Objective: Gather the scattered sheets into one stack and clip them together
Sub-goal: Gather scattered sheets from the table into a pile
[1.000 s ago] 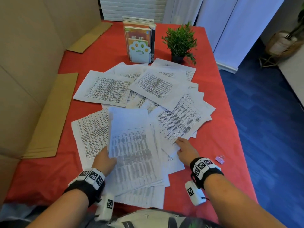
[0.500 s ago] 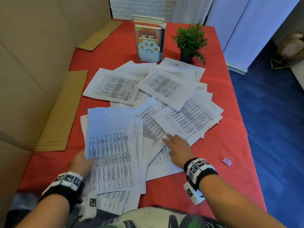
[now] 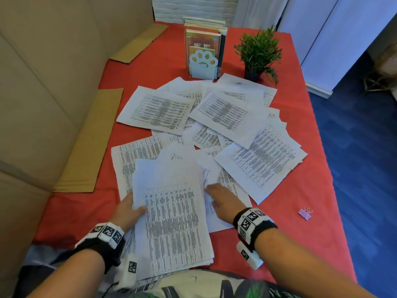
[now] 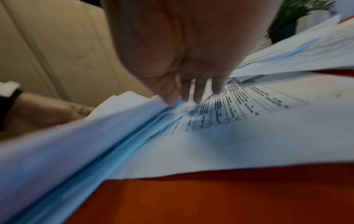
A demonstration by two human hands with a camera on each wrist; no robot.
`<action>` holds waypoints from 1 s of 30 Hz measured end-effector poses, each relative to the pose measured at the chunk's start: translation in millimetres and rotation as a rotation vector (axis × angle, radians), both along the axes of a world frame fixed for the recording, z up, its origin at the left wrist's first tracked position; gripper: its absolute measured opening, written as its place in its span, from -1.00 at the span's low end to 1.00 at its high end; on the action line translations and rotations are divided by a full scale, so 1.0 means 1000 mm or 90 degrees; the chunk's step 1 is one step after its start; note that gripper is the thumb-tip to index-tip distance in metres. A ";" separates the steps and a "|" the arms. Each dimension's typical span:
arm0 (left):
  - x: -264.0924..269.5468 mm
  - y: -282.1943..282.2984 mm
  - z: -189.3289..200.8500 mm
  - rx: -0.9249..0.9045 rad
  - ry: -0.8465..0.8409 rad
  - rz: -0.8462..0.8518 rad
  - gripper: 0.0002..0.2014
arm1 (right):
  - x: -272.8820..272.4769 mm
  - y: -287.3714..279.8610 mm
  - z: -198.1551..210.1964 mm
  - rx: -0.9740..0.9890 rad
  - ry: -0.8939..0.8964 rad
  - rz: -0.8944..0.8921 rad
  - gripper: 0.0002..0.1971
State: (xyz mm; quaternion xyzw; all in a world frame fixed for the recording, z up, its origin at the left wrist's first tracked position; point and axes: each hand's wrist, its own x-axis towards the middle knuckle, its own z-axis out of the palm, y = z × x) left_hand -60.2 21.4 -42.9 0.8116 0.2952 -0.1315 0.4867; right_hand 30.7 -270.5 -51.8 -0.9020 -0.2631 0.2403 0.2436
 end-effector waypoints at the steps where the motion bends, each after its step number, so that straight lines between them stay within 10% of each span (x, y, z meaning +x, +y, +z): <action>1: 0.000 -0.001 0.000 -0.004 -0.006 0.002 -0.49 | -0.001 -0.001 0.000 -0.007 -0.043 -0.099 -0.52; 6: 0.004 -0.013 0.001 -0.016 -0.015 -0.024 -0.44 | -0.010 0.008 0.009 0.030 0.140 -0.230 -0.70; 16: 0.015 -0.018 0.042 -0.140 -0.231 0.109 -0.67 | 0.000 0.010 0.028 0.273 0.359 -0.316 -0.19; 23: 0.047 -0.054 0.089 -0.225 -0.383 0.168 -0.75 | 0.017 0.019 0.098 0.483 0.088 -0.404 -0.82; 30: 0.058 -0.088 0.110 -0.299 -0.451 0.115 -0.66 | 0.011 0.000 0.120 0.580 0.029 -0.397 -0.55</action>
